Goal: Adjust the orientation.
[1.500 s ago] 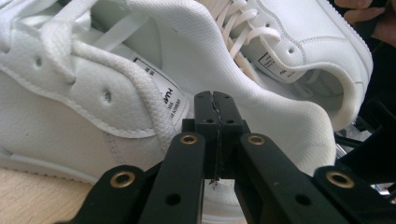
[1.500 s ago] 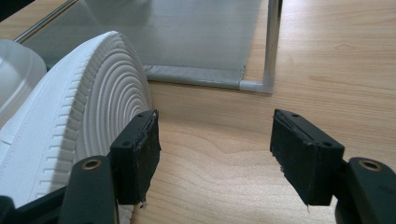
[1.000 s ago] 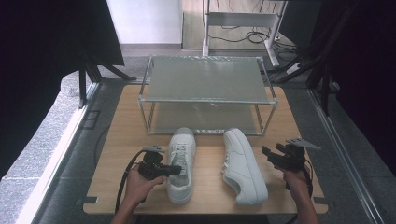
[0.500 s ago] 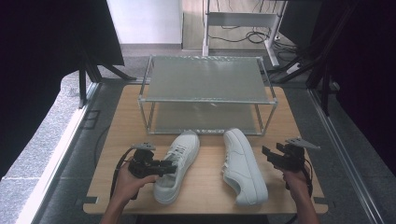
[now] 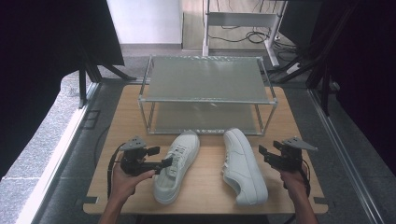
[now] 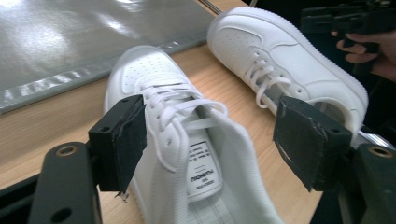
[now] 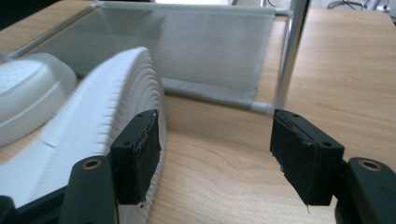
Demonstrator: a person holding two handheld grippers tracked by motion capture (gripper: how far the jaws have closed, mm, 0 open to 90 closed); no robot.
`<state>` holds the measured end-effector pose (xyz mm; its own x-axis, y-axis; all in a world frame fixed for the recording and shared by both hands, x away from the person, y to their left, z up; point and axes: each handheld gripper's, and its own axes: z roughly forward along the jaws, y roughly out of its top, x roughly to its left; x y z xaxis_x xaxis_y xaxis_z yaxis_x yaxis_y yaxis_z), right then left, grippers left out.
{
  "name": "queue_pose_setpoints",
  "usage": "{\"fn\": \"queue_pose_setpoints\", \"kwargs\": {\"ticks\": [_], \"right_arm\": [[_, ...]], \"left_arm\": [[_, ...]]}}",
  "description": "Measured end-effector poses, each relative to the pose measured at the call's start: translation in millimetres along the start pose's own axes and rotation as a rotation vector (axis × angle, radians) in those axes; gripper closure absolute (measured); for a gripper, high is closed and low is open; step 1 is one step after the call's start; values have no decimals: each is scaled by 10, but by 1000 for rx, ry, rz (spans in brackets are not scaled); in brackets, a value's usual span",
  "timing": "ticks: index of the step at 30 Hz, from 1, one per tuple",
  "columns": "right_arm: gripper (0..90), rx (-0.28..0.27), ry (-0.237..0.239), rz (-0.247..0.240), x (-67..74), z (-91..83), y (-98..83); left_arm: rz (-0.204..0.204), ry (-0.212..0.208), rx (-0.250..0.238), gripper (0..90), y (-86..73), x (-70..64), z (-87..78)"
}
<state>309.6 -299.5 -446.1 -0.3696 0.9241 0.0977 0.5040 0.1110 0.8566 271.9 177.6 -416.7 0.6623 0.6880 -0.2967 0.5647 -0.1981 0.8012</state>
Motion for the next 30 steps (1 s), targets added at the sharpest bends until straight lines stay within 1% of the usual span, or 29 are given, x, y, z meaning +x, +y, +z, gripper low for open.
{"fn": "queue_pose_setpoints", "kwargs": {"ticks": [2, 3, 5, 6, 7, 8, 9, 11, 12, 13, 14, 15, 16, 17, 18, 19, 20, 21, 22, 23, 24, 26, 28, 30], "right_arm": [[337, -3, 4, -5, 21, -8, 10], [355, -7, 19, -26, 71, -34, 30], [388, -16, 43, -48, 126, -63, 47], [407, -18, 58, -58, 157, -83, 58], [436, -22, 65, -65, 191, -103, 69], [436, -22, 65, -65, 191, -103, 69], [475, -26, 73, -71, 226, -124, 81], [581, -23, 119, -122, 351, -182, 117], [608, -18, 133, -140, 392, -193, 126], [608, -18, 133, -140, 392, -193, 126], [643, -13, 148, -154, 431, -204, 135], [721, -3, 175, -174, 502, -218, 144], [756, 4, 188, -188, 549, -224, 144], [787, 11, 199, -205, 599, -223, 139], [787, 11, 199, -205, 599, -223, 139], [834, 36, 220, -235, 707, -215, 119], [849, 48, 232, -250, 770, -204, 101], [860, 65, 243, -277, 849, -188, 78], [860, 65, 243, -277, 849, -188, 78], [876, 90, 252, -315, 979, -162, 39], [876, 90, 252, -315, 979, -162, 39], [886, 117, 267, -365, 1108, -126, -4], [890, 151, 271, -408, 1244, -84, -56], [892, 178, 269, -433, 1325, -51, -98]], "left_arm": [[-1, 2, -2, 259, -3, 8, -3], [-5, 10, -14, 260, -8, 31, -18], [-9, 24, -23, 259, -12, 44, -29], [-9, 24, -23, 260, -12, 44, -29], [-6, 32, -20, 260, -17, 57, -39], [-6, 32, -20, 260, -17, 57, -39], [-1, 42, -18, 260, -23, 64, -44], [-7, 52, -14, 263, -36, 93, -46], [-7, 52, -14, 264, -36, 93, -46], [-13, 54, -16, 264, -41, 107, -45], [-22, 55, -16, 264, -45, 121, -48], [-36, 53, -21, 270, -48, 147, -54], [-43, 53, -24, 270, -47, 158, -58], [-50, 50, -27, 270, -44, 167, -63], [-50, 50, -27, 271, -44, 167, -63], [-56, 42, -30, 271, -34, 177, -70], [-59, 42, -30, 271, -26, 182, -71], [-59, 44, -30, 272, -21, 188, -70], [-59, 44, -30, 276, -21, 188, -70], [-66, 40, -31, 276, -16, 200, -61], [-66, 40, -31, 277, -16, 200, -61], [-69, 35, -26, 277, -11, 214, -43], [-73, 27, -18, 278, -4, 220, -18], [-73, 21, -14, 278, 2, 224, -2]]}}
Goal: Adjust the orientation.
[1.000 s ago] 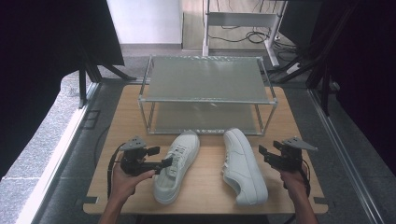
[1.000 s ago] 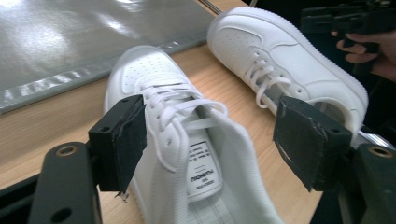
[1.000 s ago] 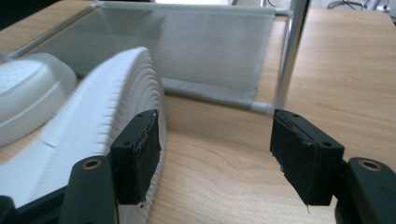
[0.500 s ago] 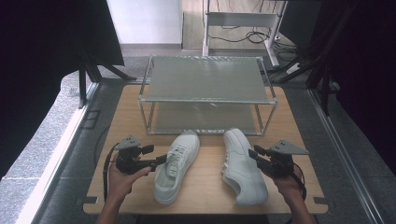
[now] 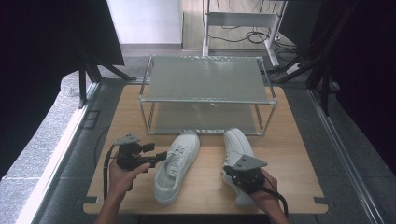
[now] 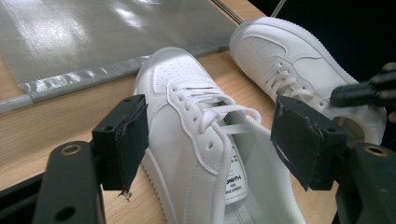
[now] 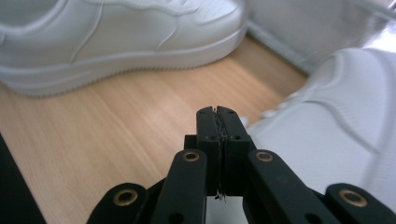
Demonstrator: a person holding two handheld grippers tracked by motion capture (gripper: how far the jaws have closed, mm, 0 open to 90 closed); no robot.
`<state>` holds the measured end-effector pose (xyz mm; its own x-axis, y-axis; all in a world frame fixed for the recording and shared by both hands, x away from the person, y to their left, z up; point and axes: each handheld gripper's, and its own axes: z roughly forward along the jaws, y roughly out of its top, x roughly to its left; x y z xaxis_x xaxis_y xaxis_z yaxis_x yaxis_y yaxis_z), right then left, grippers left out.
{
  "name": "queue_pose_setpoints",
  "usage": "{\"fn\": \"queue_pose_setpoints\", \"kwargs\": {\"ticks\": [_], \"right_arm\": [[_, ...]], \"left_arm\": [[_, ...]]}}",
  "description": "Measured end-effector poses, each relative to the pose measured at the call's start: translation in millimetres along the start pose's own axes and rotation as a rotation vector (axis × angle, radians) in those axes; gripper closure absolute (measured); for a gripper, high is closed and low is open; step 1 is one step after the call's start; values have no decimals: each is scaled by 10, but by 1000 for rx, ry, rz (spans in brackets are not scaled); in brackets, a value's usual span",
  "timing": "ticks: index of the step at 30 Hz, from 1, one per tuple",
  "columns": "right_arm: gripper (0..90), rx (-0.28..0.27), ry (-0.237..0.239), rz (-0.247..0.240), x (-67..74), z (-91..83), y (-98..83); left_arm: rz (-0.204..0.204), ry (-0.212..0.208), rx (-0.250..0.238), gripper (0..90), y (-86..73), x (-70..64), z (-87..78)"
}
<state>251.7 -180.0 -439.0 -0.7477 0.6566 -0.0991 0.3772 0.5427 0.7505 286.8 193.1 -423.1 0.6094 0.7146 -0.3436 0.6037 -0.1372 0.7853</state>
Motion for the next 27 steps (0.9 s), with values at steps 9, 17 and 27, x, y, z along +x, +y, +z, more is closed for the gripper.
{"fn": "queue_pose_setpoints", "kwargs": {"ticks": [9, 17, 27], "right_arm": [[898, 75, -16, -56, 135, 152, -29], [900, 91, -33, -56, 98, 129, -20], [900, 55, -70, 24, -139, -41, -38]], "left_arm": [[-14, -3, -2, 283, -2, 13, -4], [-34, -1, -4, 286, -28, 20, -50], [-36, 0, 1, 286, -35, 22, -47]]}}
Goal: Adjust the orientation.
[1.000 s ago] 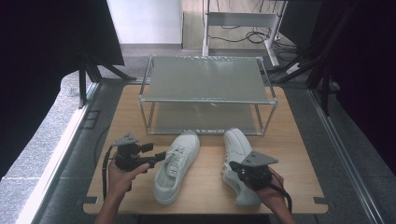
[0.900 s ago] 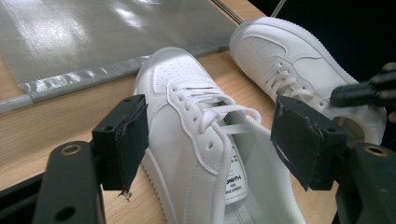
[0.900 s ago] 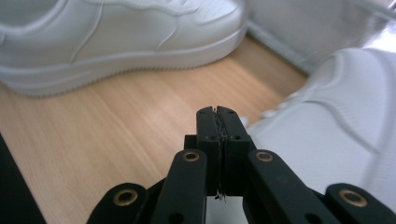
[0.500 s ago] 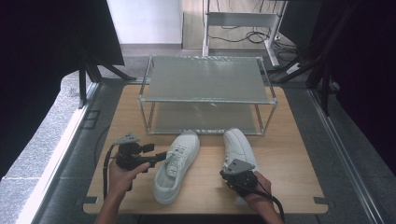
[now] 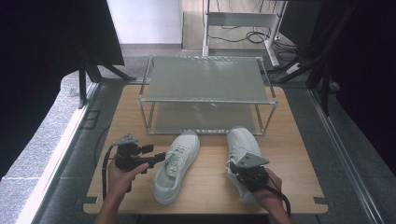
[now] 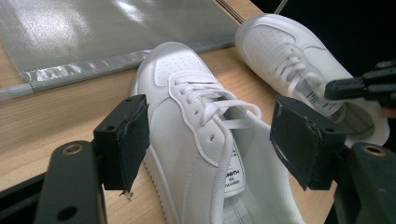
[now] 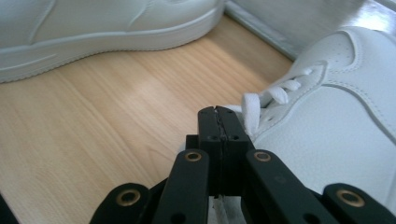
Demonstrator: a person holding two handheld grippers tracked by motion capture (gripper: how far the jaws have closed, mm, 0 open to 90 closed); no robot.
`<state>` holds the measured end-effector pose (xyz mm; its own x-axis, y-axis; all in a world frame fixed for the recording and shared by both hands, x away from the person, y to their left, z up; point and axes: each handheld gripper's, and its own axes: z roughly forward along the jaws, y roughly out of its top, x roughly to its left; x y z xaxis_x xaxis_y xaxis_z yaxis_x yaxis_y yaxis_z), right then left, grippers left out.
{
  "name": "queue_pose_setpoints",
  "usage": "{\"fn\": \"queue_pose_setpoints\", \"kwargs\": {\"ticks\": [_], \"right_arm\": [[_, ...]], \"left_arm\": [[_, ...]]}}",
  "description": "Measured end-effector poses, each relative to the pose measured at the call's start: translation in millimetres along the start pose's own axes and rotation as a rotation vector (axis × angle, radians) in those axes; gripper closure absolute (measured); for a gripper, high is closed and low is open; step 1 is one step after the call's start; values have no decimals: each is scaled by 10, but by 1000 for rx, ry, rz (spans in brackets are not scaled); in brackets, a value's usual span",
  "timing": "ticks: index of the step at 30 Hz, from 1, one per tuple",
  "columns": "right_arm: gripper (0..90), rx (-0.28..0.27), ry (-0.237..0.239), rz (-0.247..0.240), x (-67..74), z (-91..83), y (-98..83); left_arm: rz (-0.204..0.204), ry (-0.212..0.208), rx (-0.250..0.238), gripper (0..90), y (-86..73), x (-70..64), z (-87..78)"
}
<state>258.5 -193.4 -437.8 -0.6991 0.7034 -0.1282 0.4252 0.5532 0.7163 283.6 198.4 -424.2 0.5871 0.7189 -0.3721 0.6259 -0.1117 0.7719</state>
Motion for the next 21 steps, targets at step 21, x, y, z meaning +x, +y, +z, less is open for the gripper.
{"fn": "queue_pose_setpoints", "kwargs": {"ticks": [21], "right_arm": [[883, -82, 17, 307, -1024, -253, -521]], "left_arm": [[2, -24, 41, 285, -28, -45, 146]]}}
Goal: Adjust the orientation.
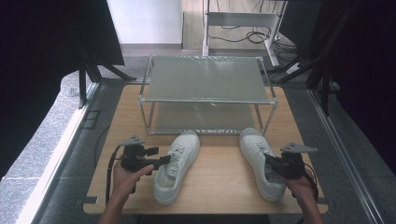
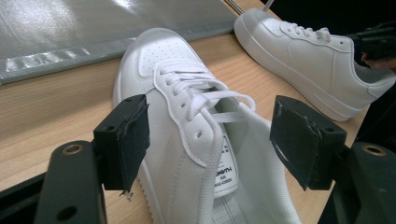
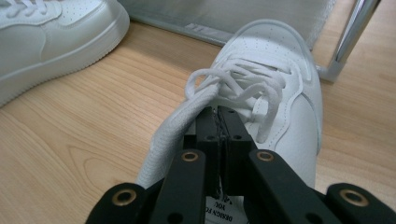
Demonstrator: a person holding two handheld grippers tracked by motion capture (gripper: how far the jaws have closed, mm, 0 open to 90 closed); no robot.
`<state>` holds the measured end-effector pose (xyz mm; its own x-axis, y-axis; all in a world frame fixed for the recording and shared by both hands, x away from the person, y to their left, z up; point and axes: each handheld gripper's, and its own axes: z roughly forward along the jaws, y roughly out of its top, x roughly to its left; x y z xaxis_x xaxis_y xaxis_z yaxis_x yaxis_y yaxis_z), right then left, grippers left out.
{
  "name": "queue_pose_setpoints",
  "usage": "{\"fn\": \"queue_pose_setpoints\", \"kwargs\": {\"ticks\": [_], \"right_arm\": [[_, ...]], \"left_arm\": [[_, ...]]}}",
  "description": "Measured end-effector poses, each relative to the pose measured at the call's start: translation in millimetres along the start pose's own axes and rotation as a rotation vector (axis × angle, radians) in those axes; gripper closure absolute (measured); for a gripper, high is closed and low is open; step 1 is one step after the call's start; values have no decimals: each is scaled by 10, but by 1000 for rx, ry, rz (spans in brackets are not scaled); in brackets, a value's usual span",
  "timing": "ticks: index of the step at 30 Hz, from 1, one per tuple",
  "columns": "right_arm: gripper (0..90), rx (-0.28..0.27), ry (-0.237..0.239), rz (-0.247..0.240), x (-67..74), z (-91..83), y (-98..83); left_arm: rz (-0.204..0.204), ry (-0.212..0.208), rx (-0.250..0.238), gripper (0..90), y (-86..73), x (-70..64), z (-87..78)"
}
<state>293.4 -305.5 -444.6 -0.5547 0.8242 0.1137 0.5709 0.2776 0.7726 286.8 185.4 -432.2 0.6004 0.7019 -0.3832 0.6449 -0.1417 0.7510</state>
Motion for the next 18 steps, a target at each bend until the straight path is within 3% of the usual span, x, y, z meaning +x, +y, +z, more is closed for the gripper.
{"fn": "queue_pose_setpoints", "kwargs": {"ticks": [4, 7, 13, 16, 18], "right_arm": [[879, 12, -97, -72, 152, -57, 66], [896, 0, -121, -79, 261, -157, 95], [891, -65, -9, -75, 468, -359, -31], [891, -14, 32, -110, 630, -290, -156], [891, 6, 35, -124, 668, -263, -182]], "left_arm": [[-5, 2, -7, 285, 1, 14, -27], [-7, 1, -11, 286, 1, 24, -37], [-9, 3, -4, 286, -4, 20, -15], [-7, 1, 4, 286, -8, 8, 11], [-4, -1, 7, 286, -9, 3, 19]]}}
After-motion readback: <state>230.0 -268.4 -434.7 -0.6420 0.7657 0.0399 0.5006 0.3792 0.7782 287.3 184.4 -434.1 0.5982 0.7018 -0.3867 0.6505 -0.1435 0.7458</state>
